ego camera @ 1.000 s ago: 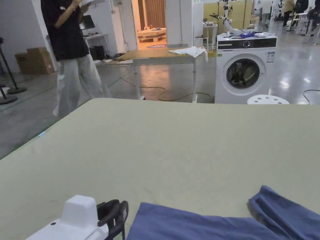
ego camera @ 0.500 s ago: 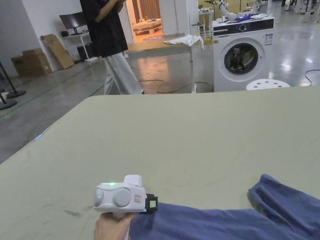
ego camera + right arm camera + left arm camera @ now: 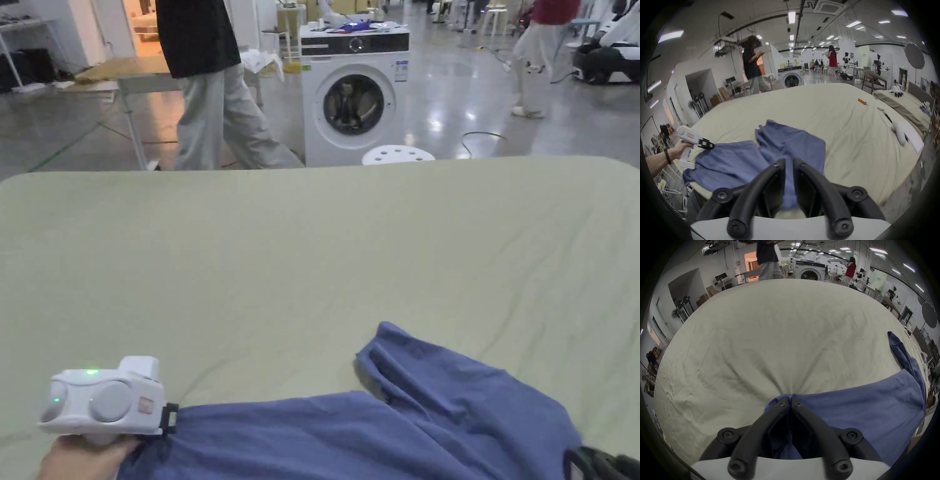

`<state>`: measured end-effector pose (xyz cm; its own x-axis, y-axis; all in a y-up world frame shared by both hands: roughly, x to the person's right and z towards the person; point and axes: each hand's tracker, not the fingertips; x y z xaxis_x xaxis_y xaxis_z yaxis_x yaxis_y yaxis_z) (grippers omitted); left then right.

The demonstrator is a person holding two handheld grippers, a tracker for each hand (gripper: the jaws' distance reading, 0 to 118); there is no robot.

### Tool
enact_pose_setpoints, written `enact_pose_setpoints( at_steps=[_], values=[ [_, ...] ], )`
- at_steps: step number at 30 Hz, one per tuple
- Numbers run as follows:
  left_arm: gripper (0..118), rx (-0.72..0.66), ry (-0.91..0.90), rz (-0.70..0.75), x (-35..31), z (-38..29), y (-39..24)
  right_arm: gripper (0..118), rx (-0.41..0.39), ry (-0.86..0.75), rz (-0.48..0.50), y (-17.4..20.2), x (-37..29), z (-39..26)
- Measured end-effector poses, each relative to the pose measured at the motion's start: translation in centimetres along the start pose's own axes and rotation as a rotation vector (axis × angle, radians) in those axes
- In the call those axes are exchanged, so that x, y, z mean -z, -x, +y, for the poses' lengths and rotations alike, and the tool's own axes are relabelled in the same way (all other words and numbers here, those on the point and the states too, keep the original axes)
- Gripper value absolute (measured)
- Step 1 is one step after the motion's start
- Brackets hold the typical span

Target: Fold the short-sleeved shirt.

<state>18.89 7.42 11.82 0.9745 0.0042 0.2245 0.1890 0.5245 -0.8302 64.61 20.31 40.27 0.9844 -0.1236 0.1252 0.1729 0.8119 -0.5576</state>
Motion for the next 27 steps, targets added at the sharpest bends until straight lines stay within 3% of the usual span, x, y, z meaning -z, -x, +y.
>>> enact_pose_setpoints(
  at_steps=[2,4,5,7,9,12,14,18,19,20,24,27],
  values=[
    [0,-0.004,0.016,-0.003,0.1,0.1,0.0,69,-0.049,0.032,0.018,-1.8,3.6,2.2],
    [0,0.010,0.027,0.003,0.2,0.2,-0.2,83,-0.073,0.131,0.010,-3.0,8.1,4.5],
    [0,0.028,0.032,0.011,0.3,0.2,-0.3,96,-0.076,0.147,0.009,-3.8,10.0,5.1],
    [0,0.066,0.041,0.029,0.2,0.2,-0.8,94,-0.106,0.191,-0.038,-4.3,13.8,6.4],
    [0,0.076,0.046,0.036,0.3,0.3,-0.9,94,-0.120,0.242,-0.024,-5.0,17.6,7.2],
    [0,0.029,0.049,0.033,0.3,0.3,-0.7,93,-0.066,0.351,0.003,-6.2,22.4,7.5],
    [0,0.023,0.050,0.038,0.4,0.3,-0.8,83,-0.061,0.415,-0.030,-7.0,24.5,7.5],
    [0,0.055,0.046,0.054,0.5,0.2,-1.0,28,-0.158,0.413,-0.057,-6.2,24.1,6.7],
    [0,0.056,0.041,0.055,0.6,0.2,-1.0,8,-0.149,0.415,-0.029,-6.0,23.6,6.5],
    [0,0.052,0.036,0.056,0.6,0.2,-1.0,1,-0.151,0.419,-0.015,-5.9,23.5,6.2],
    [0,0.032,-0.020,0.011,-0.7,-0.1,-0.2,1,-0.134,0.373,-0.034,-5.6,21.8,6.1],
    [0,-0.070,-0.194,-0.073,-4.8,-0.4,1.5,1,-0.090,0.239,0.004,-5.4,17.4,7.3]
  ],
)
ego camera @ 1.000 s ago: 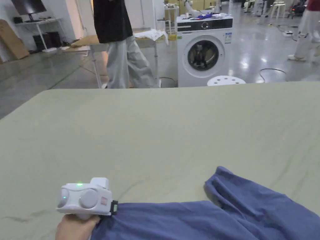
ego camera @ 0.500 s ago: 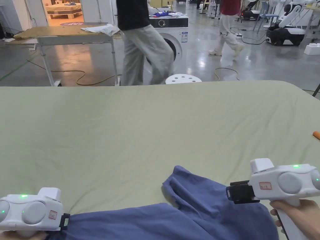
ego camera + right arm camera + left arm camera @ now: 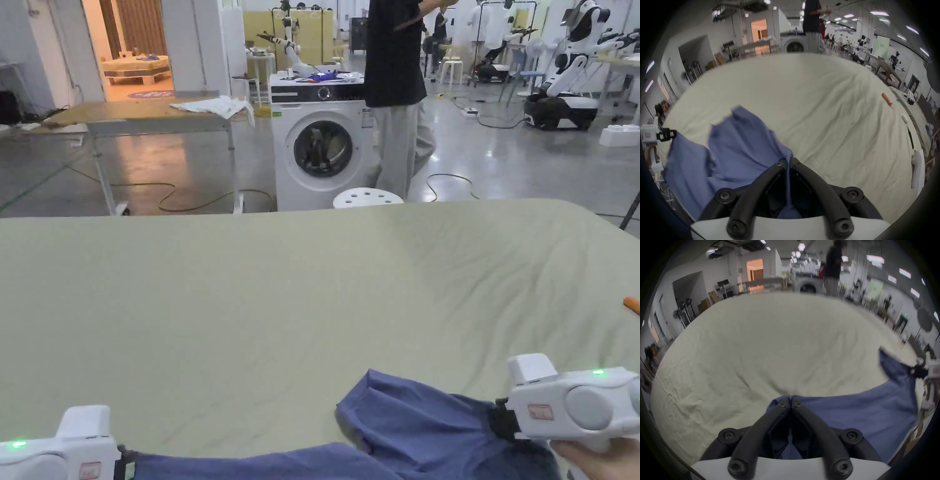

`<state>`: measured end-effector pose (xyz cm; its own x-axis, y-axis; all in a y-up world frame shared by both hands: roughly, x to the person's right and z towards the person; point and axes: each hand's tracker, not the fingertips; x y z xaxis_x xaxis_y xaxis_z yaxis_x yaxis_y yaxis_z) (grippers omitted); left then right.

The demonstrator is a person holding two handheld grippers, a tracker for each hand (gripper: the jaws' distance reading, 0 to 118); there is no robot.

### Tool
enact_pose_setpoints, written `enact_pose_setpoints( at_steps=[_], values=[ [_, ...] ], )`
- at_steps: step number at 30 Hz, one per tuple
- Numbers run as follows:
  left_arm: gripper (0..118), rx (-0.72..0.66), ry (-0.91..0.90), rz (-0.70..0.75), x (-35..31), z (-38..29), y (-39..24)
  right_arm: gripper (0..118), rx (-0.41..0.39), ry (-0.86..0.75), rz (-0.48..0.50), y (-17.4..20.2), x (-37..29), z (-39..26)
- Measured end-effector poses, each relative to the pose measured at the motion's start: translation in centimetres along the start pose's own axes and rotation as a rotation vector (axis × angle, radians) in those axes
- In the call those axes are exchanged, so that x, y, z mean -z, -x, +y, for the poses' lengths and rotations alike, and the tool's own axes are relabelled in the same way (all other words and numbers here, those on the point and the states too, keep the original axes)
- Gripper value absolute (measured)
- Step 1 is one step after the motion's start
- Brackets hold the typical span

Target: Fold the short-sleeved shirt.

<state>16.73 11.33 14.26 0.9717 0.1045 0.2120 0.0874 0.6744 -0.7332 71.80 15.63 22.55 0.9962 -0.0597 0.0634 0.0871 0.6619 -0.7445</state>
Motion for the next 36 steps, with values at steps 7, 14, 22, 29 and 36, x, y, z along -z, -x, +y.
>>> enact_pose_setpoints(
  at_steps=[7,14,22,29,36],
  values=[
    [0,-0.008,-0.407,-0.159,-17.6,1.1,0.7,1,0.032,-0.354,0.068,0.8,-15.0,-0.7],
    [0,0.111,-0.638,-0.111,-27.9,6.0,-0.6,1,0.090,-0.620,0.104,2.7,-24.1,4.2],
    [0,0.147,-0.813,0.071,-31.4,13.8,-0.3,1,0.063,-0.753,0.049,4.9,-28.5,13.2],
    [0,0.130,-0.815,0.094,-31.1,21.1,0.6,1,0.007,-0.816,-0.040,6.0,-28.7,21.9],
    [0,0.098,-0.833,0.134,-28.7,28.9,1.0,1,0.001,-0.820,-0.154,7.1,-27.4,29.9]
  ],
)
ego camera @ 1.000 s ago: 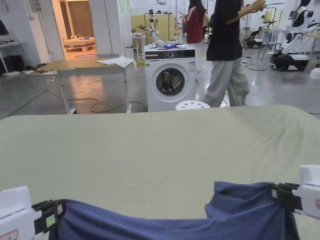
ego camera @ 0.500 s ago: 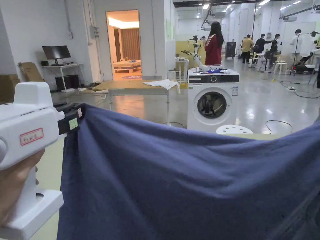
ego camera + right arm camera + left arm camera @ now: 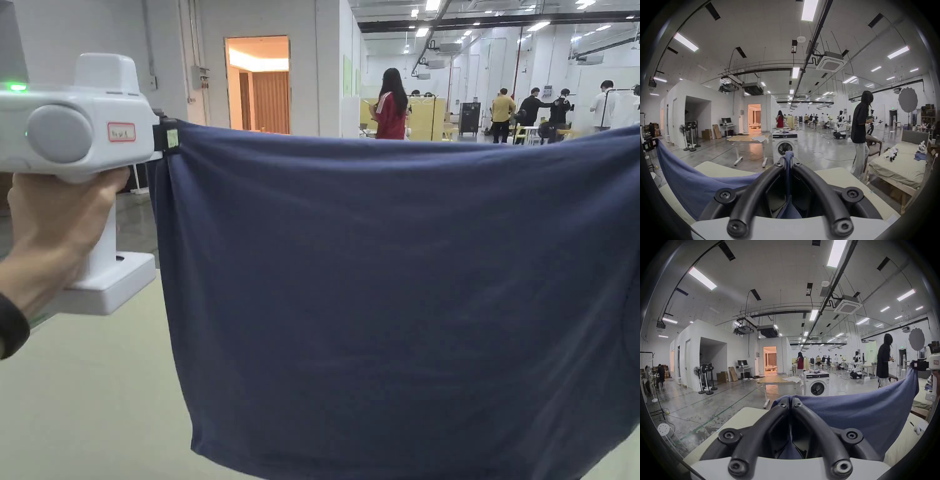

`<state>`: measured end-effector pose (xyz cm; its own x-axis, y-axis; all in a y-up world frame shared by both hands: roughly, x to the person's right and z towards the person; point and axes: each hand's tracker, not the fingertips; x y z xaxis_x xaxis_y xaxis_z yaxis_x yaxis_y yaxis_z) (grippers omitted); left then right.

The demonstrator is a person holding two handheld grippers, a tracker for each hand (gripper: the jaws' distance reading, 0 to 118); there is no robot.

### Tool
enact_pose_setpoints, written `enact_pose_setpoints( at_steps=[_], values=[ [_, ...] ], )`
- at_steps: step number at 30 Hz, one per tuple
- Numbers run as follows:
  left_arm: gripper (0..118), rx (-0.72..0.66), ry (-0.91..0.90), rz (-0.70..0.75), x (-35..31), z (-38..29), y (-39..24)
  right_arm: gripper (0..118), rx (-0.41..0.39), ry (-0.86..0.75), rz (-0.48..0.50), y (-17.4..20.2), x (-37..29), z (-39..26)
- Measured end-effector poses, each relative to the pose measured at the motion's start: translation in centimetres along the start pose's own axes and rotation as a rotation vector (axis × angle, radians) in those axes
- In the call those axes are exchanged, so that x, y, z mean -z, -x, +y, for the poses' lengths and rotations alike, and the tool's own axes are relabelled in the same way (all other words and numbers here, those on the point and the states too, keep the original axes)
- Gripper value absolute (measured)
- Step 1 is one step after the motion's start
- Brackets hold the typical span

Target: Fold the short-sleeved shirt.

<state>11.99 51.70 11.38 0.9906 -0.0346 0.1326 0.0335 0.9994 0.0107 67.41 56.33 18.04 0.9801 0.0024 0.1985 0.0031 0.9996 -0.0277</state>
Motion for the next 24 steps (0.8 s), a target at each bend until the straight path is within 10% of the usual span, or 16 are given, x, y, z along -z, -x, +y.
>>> enact_pose_setpoints(
  at_steps=[24],
  values=[
    [0,0.055,0.094,0.062,14.9,-2.7,-3.0,1,-0.098,0.010,-0.136,1.8,11.4,0.5]
  ],
)
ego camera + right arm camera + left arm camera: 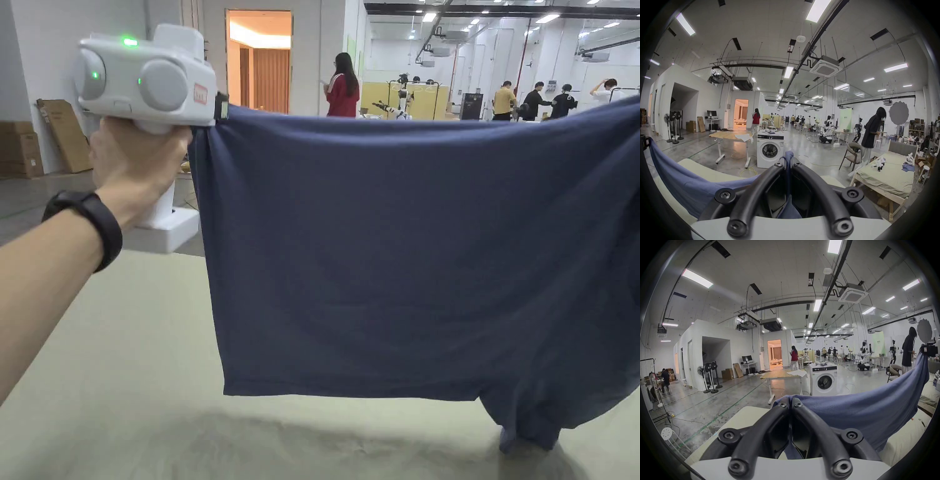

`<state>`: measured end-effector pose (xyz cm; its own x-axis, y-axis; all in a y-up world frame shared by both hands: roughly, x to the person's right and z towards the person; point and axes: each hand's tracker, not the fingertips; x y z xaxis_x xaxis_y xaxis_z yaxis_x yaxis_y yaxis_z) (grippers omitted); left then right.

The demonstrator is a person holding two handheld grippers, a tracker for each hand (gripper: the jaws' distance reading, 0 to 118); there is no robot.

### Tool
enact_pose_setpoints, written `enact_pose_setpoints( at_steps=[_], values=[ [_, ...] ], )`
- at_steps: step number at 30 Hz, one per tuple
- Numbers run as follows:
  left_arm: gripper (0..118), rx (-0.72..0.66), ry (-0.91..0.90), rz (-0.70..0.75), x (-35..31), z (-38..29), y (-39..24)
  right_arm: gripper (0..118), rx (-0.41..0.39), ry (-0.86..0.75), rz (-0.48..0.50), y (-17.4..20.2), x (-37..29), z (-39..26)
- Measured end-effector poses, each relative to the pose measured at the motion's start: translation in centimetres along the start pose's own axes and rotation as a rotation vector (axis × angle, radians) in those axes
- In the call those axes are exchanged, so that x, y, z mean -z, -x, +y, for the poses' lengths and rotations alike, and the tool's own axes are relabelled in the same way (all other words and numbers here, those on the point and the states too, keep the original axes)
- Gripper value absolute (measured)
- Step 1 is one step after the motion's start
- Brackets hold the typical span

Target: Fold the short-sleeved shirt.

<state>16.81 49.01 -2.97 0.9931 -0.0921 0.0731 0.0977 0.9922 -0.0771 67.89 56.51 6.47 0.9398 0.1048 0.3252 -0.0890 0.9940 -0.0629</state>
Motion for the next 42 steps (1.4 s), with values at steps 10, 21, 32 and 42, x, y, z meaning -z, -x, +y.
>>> enact_pose_setpoints(
  at_steps=[10,21,32,42],
  values=[
    [0,0.025,0.127,-0.102,-3.0,-11.0,-0.8,1,0.084,0.114,0.092,-0.9,-3.2,-10.2],
    [0,-0.118,0.147,-0.287,-19.9,-22.1,1.5,1,0.186,0.113,0.188,-5.9,-20.4,-22.1],
    [0,-0.288,0.278,-0.268,-35.7,-37.0,2.6,1,0.302,0.251,0.184,-7.8,-36.3,-35.9],
    [0,-0.358,0.508,-0.216,-38.0,-46.5,3.0,1,0.344,0.507,0.138,-6.7,-41.0,-45.9]
  ],
)
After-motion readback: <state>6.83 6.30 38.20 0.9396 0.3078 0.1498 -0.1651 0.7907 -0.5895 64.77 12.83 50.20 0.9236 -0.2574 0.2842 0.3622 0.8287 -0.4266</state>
